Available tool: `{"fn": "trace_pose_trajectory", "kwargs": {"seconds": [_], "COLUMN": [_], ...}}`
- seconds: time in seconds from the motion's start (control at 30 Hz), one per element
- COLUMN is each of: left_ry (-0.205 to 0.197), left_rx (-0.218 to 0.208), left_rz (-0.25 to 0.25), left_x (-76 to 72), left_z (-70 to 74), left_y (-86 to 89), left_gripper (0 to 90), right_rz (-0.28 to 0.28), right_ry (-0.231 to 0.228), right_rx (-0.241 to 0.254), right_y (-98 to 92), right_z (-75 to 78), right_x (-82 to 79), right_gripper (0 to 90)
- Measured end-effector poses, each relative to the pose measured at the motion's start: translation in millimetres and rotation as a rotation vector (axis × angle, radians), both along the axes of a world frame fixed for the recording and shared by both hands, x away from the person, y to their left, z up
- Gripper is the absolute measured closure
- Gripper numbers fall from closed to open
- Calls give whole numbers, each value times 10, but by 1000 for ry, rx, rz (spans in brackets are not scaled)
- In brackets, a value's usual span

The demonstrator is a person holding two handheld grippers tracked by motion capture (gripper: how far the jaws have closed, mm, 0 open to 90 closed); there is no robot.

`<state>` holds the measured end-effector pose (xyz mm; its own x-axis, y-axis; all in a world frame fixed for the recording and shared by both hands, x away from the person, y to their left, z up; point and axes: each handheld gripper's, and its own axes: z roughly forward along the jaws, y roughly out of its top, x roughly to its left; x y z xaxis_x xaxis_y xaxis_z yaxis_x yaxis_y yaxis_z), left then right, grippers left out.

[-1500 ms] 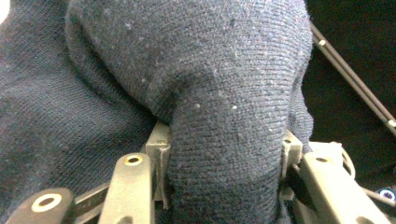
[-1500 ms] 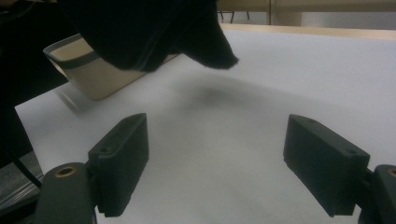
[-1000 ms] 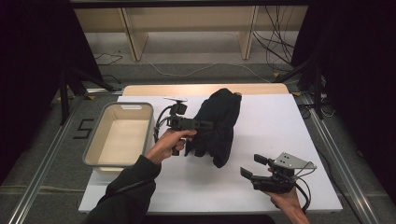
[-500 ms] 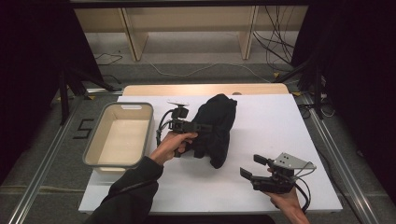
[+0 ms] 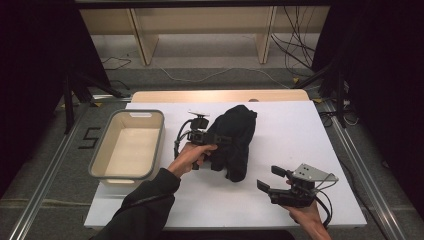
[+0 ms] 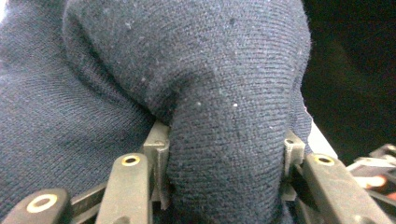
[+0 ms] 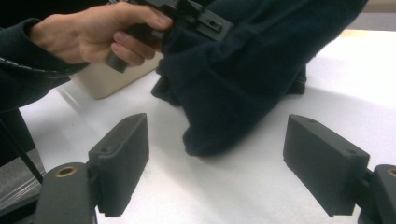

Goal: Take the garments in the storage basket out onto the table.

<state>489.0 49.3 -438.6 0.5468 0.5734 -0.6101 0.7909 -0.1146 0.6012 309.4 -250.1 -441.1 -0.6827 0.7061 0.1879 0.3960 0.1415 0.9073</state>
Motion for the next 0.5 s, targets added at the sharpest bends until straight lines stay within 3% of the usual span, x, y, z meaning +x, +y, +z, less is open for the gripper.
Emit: {"fn": "trace_pose_trajectory", "kwargs": {"seconds": [0.23,0.5], "left_ry": [7,12], "left_rx": [18,70], "left_rz": [9,11], "left_x": [37,61], "left_z": [-32,-62], "left_y": [-50,-127], "left_gripper": [509,447], "right_rz": [1,-2], "right_ry": [0,2], "right_rx": [1,1], "right_y": [0,-1], "right_z": [-4,2], "right_x": [4,-4], "right_gripper": [231,232]}}
